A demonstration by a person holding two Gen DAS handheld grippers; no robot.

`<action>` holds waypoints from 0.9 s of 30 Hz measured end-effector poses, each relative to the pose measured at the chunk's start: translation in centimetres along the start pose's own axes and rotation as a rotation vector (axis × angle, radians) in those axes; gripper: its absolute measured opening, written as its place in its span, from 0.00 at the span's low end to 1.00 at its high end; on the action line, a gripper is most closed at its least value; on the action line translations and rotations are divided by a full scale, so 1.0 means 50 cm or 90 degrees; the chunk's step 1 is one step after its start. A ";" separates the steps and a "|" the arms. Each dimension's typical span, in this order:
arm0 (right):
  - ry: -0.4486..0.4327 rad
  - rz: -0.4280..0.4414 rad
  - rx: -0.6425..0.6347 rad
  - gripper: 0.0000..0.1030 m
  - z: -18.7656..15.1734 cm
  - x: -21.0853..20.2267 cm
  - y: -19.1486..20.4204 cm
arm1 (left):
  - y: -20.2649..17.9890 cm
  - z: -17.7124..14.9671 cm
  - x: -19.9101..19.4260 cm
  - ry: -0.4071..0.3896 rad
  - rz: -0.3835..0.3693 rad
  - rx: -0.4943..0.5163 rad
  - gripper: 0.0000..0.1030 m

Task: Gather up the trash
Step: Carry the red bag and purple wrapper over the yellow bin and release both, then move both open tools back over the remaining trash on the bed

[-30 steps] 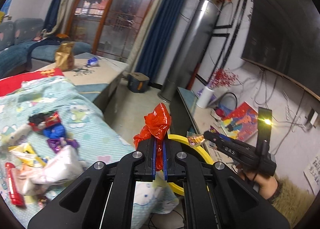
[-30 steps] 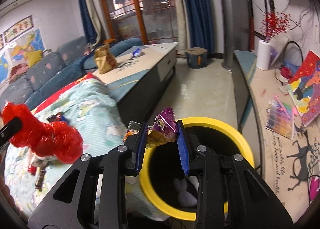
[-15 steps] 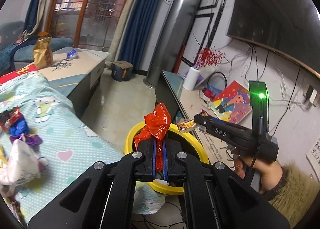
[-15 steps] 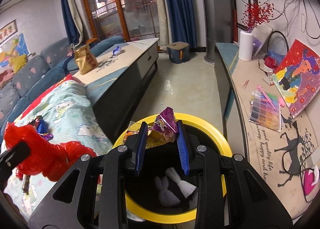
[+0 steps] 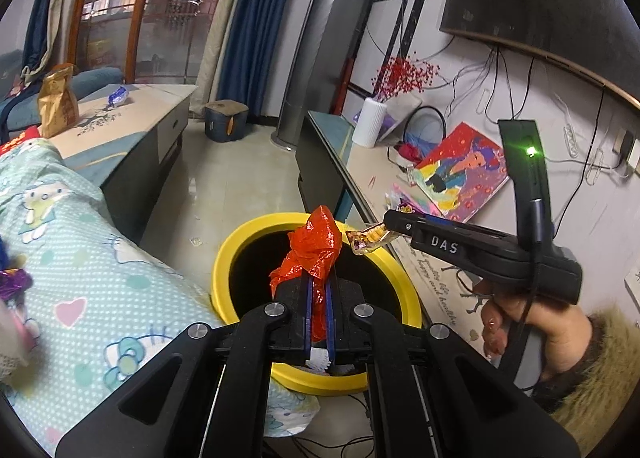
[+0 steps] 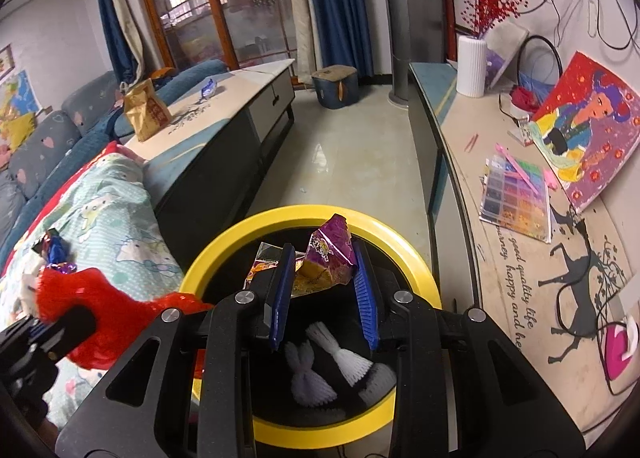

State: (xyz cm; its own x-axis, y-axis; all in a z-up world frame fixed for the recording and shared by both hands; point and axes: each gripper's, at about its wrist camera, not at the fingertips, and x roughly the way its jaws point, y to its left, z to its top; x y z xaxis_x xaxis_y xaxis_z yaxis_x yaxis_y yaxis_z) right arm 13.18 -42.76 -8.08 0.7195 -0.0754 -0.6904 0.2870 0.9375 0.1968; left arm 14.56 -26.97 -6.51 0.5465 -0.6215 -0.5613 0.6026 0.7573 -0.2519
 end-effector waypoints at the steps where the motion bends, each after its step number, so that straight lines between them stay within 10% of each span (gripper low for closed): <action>1: 0.007 0.000 0.005 0.24 -0.001 0.005 -0.004 | -0.001 -0.002 0.010 0.005 -0.001 0.000 0.07; 4: 0.018 -0.010 0.015 0.43 -0.005 0.014 -0.016 | 0.011 -0.013 0.042 0.025 0.029 0.002 0.62; 10: 0.013 -0.026 0.017 0.54 -0.008 0.010 -0.016 | 0.053 -0.021 0.021 0.032 0.074 -0.027 0.86; 27: -0.037 0.092 -0.082 0.61 0.006 -0.077 0.164 | 0.168 -0.023 -0.203 -0.046 0.197 -0.086 0.94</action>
State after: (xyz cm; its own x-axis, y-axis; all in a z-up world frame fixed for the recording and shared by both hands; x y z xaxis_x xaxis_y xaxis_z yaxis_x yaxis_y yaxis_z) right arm 12.94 -34.89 -3.62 0.7837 0.0471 -0.6194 0.0972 0.9756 0.1971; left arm 13.38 -14.07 -3.82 0.7343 -0.3666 -0.5714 0.3220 0.9290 -0.1822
